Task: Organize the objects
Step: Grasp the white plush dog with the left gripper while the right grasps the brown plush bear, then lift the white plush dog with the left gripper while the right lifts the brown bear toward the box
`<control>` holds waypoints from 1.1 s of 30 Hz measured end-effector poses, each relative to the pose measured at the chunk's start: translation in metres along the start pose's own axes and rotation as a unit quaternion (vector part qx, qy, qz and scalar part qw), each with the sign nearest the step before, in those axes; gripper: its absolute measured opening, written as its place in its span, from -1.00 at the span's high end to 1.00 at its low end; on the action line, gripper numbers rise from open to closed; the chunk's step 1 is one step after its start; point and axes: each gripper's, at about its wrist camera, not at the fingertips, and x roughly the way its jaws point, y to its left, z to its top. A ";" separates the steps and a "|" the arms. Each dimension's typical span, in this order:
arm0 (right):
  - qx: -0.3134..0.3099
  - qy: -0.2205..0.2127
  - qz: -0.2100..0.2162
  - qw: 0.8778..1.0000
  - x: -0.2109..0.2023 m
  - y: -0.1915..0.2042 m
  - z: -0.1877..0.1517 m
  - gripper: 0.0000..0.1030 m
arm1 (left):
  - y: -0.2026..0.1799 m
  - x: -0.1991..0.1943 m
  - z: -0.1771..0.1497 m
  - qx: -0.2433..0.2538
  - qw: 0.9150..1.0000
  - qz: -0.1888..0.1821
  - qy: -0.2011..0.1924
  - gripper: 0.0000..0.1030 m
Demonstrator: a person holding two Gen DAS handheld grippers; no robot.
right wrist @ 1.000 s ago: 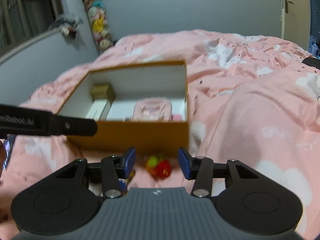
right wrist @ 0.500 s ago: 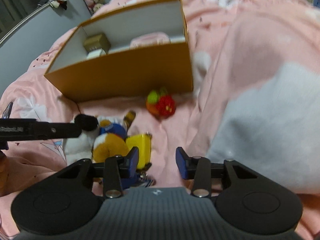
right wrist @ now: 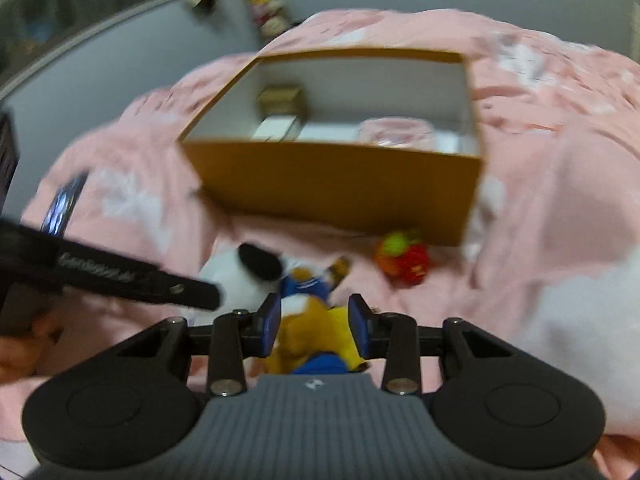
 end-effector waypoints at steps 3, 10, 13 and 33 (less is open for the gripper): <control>0.001 0.046 0.001 0.999 0.020 0.000 -0.001 0.19 | -0.003 0.007 -0.002 0.008 1.000 0.013 0.009 -0.11; 0.064 0.080 0.056 0.993 0.040 -0.022 -0.006 0.04 | -0.021 0.019 -0.003 0.042 0.998 0.043 0.011 -0.39; 0.079 0.088 0.069 0.991 0.042 -0.026 -0.008 0.05 | -0.028 0.028 -0.002 0.053 0.997 0.063 0.012 -0.51; 0.067 -0.006 -0.017 0.998 -0.001 -0.025 0.000 0.28 | -0.043 0.030 0.002 0.126 0.990 0.052 -0.044 -0.06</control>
